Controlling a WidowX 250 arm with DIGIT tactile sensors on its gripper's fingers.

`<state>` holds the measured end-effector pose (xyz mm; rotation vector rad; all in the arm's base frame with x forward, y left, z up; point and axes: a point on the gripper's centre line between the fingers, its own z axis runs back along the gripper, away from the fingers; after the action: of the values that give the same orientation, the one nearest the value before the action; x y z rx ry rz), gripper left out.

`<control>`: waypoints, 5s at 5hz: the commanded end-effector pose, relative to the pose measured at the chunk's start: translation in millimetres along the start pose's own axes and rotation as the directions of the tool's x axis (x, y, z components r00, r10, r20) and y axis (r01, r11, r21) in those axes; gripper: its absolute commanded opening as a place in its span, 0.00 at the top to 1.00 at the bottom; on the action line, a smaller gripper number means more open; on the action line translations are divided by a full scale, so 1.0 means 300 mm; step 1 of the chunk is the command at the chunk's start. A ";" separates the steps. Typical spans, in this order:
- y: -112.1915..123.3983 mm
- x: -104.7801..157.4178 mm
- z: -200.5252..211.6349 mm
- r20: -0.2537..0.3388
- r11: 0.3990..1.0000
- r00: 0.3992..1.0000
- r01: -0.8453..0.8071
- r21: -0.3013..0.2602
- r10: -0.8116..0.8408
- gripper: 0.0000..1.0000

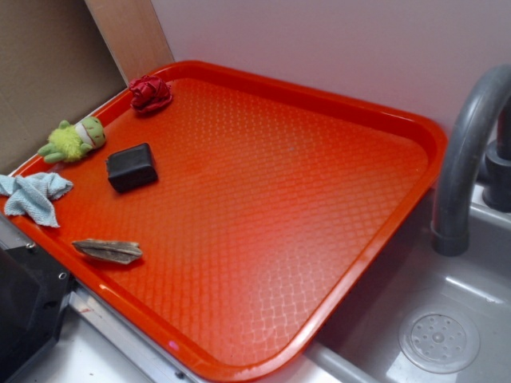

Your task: Grab the blue cloth.

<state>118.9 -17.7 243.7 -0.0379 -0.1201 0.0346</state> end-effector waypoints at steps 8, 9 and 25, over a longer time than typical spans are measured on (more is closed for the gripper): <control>0.396 0.004 -0.395 -0.179 0.890 0.918 0.388 0.238 -0.352 0.00; 0.396 0.004 -0.395 -0.179 0.890 0.918 0.388 0.238 -0.352 0.00; 0.534 -0.075 -0.639 -0.281 0.902 0.903 0.385 0.195 -0.324 0.00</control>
<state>113.2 128.9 38.1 0.2100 0.1381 -0.3286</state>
